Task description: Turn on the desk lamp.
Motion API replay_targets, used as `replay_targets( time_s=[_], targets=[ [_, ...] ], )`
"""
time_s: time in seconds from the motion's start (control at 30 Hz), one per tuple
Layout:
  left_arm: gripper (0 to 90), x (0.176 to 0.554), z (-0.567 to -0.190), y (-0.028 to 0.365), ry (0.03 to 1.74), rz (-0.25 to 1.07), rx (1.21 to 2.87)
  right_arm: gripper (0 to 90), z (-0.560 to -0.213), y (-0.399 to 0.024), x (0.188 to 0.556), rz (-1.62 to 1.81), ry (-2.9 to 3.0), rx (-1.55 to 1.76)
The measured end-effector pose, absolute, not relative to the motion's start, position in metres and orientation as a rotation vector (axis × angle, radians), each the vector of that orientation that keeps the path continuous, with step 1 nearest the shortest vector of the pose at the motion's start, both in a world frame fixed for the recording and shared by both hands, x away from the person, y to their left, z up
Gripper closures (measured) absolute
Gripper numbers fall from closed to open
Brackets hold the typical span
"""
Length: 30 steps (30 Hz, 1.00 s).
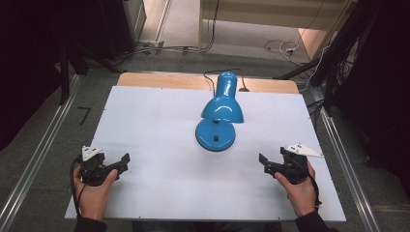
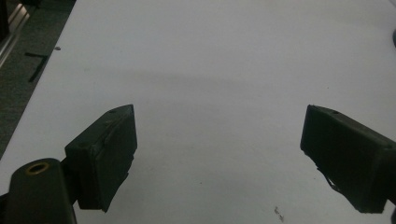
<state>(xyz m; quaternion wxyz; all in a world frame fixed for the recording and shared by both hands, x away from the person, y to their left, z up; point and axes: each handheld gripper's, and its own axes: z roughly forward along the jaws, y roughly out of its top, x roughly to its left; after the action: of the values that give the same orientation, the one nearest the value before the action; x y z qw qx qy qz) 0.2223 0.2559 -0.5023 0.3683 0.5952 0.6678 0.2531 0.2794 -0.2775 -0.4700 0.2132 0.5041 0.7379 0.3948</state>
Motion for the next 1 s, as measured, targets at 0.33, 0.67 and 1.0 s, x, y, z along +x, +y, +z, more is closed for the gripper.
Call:
replay_targets(
  time_s=[0.33,0.67,1.0],
  targets=[
    [11.8,0.223,-0.502,0.256,1.713,0.646,1.521,10.9,-0.471,-0.263,0.284,1.104,2.071,1.372],
    [11.8,0.223,-0.502,0.256,1.708,0.646,1.528,12.2,-0.467,-0.253,0.288,1.135,2.082,1.355],
    [11.8,0.222,-0.502,0.256,1.710,0.648,1.522,12.7,-0.466,-0.236,0.293,1.144,2.113,1.321]
  ],
)
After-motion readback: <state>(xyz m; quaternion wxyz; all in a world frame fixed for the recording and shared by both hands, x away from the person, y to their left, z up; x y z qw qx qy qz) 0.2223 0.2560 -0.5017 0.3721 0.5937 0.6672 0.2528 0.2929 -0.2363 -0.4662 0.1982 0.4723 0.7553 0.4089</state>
